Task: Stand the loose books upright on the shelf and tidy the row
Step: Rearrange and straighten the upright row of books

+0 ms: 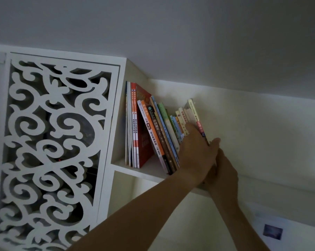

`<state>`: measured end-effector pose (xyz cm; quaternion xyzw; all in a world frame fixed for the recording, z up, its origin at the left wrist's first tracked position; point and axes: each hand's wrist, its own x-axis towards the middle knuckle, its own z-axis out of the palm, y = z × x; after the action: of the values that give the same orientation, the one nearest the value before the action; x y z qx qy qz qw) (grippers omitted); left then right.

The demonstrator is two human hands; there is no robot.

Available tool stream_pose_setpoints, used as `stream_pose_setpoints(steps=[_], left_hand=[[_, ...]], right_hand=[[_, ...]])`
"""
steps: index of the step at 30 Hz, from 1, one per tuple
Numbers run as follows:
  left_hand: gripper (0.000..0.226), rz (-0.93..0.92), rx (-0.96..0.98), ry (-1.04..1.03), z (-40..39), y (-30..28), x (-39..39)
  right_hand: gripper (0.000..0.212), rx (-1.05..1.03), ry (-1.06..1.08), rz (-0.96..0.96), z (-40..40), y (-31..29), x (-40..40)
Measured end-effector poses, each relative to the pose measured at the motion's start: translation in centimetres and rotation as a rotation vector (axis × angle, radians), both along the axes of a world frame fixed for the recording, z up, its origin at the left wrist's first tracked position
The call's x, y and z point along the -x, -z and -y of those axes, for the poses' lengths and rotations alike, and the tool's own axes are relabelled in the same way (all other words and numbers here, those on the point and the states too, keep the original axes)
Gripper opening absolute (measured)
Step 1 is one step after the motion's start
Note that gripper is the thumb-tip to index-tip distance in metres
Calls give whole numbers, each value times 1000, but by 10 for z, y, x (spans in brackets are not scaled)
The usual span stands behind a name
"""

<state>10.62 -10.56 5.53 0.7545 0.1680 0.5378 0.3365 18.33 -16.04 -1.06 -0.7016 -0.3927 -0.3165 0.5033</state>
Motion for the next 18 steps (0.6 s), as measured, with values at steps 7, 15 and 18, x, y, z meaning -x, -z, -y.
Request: stream_pose_setpoints(steps=[7,15,18], left_hand=[[49,104,-21,-23,6,9,-9],[75,75,11,-21,29,18,-18],[81,57,45,-14,27,15,-14]], right_hand=[[75,259,-247,-137,32,-7,-11],[71,410,-6,-178,29,-2,-4],[82,365,-27,-173,28,-5,2]])
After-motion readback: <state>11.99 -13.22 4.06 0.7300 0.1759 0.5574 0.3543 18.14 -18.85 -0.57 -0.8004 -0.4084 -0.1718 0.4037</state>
